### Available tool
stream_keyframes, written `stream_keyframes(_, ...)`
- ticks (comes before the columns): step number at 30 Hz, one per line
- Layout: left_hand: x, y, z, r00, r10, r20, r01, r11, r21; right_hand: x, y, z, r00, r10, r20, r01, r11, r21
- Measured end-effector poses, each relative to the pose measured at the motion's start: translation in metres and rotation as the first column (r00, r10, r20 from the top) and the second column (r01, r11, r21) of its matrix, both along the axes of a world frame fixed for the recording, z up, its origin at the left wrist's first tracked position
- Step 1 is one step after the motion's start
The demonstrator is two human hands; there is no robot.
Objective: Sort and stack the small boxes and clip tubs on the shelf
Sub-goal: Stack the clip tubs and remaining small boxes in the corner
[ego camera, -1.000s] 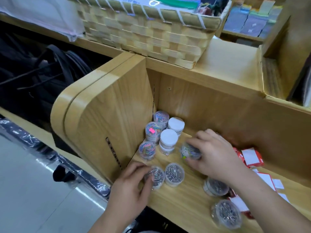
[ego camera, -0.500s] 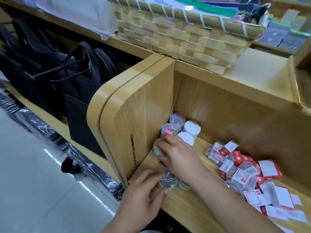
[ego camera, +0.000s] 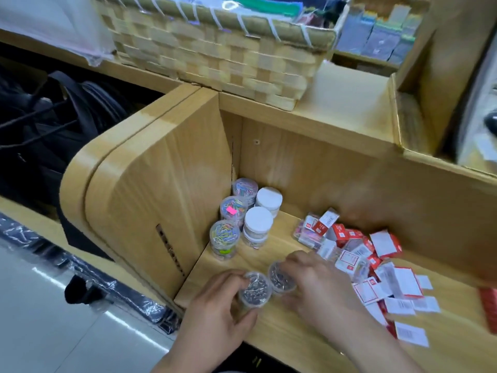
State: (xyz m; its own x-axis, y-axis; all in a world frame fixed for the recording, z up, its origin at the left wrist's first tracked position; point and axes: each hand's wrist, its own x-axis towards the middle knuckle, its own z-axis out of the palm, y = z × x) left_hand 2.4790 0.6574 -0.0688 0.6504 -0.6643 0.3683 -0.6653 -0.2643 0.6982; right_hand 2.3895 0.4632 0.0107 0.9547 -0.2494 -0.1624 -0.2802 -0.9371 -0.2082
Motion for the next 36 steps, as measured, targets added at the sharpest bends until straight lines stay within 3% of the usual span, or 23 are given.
stream_keyframes(2, 0.000, -0.007, 0.000, 1.000, 0.004, 0.016, -0.004, 1.000, 0.009, 0.001, -0.005, -0.010, 0.999, -0.012, 0.030, 0.013, 1.000, -0.021)
stream_keyframes(7, 0.004, -0.012, 0.000, 0.997, 0.082, 0.004, -0.082, 0.996, 0.017, 0.010, -0.028, -0.006, 0.940, -0.148, 0.308, 0.160, 0.987, -0.014)
stream_keyframes(9, 0.007, -0.014, 0.003, 0.996, 0.094, 0.001, -0.094, 0.995, 0.016, 0.023, -0.042, 0.003, 0.910, -0.170, 0.379, 0.215, 0.973, -0.081)
stream_keyframes(11, 0.010, -0.020, 0.007, 0.996, 0.093, -0.016, -0.092, 0.995, 0.044, 0.039, -0.054, 0.008, 0.915, -0.152, 0.374, 0.222, 0.963, -0.152)
stream_keyframes(16, 0.012, -0.037, 0.016, 0.995, 0.102, -0.006, -0.101, 0.990, 0.100, 0.067, -0.068, -0.005, 0.941, -0.197, 0.276, 0.239, 0.962, -0.129)
stream_keyframes(23, 0.017, -0.051, 0.011, 0.997, 0.063, 0.036, -0.064, 0.998, 0.027, 0.076, -0.073, -0.007, 0.939, -0.214, 0.270, 0.239, 0.969, -0.063)
stream_keyframes(28, 0.016, -0.051, 0.014, 0.997, 0.054, 0.064, -0.054, 0.999, 0.008, 0.064, -0.077, -0.007, 0.983, -0.131, 0.132, 0.147, 0.982, -0.121)
stream_keyframes(36, 0.025, -0.052, 0.024, 0.993, 0.071, 0.094, -0.073, 0.997, 0.024, 0.071, -0.076, -0.019, 0.960, -0.156, 0.231, 0.192, 0.971, -0.145)
